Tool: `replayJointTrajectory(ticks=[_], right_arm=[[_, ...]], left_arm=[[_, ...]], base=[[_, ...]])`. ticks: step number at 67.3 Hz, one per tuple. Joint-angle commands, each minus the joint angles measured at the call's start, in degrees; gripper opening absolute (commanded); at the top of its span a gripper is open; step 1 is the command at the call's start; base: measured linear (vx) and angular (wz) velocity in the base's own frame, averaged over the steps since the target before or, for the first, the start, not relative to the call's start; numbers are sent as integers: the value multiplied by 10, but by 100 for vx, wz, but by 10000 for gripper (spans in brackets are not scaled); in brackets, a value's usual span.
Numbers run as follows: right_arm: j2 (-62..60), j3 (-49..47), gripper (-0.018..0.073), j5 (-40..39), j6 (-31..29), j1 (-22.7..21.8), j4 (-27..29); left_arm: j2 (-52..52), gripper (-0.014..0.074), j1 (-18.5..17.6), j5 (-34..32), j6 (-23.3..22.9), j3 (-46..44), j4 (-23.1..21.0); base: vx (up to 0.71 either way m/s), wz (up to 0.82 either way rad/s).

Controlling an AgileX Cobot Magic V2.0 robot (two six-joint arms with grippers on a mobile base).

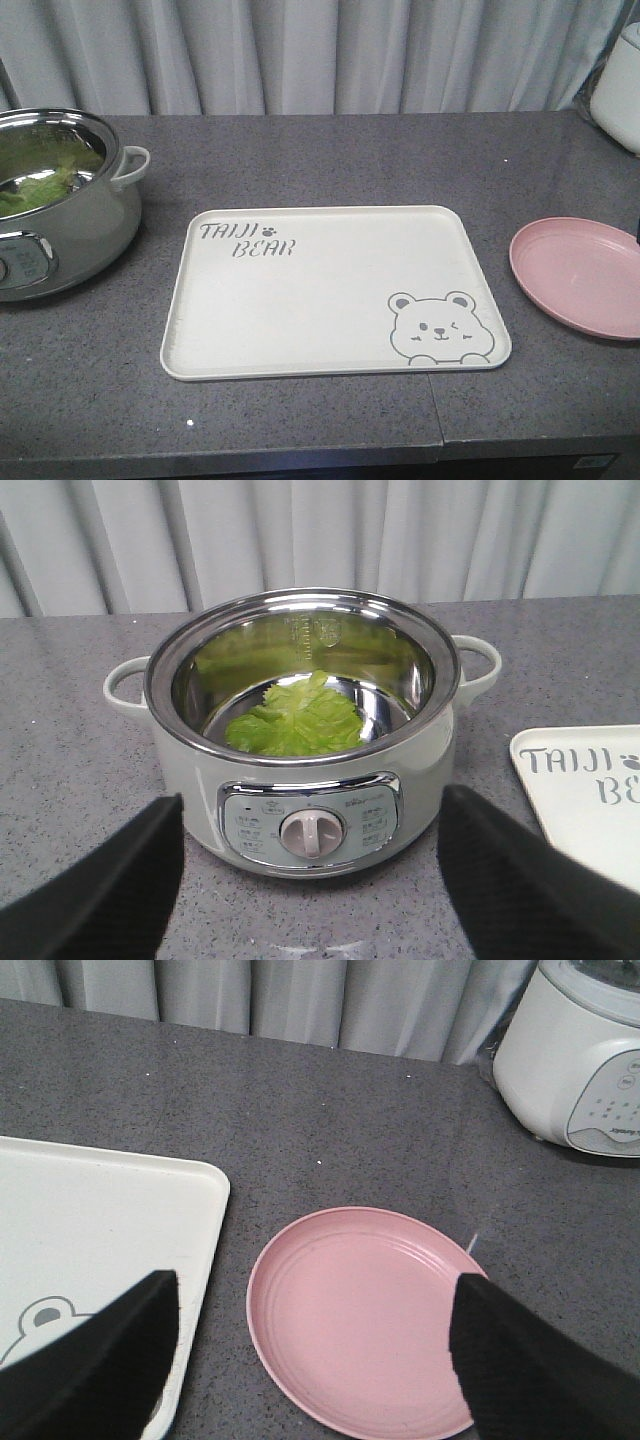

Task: Transfer vegetables to tray and serve
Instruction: 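Lower the left gripper into the pot onto the lettuce leaf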

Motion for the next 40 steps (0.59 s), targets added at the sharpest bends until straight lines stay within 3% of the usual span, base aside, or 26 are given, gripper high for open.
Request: replayJointTrajectory(ticks=[1, 22, 40], right_arm=[[-1, -19, 603, -37, -3, 0, -10], [-1, -19, 568, -36, -3, 0, -10], [-1, -19, 564, -37, -3, 0, -10]], left_arm=[[4, 591, -4, -40, -7, -18, 4], [16, 590, -4, -62, -12, -24, -11], [181, 590, -4, 85, 17, -176, -10]], base=[[0, 0], [0, 0], [0, 0]])
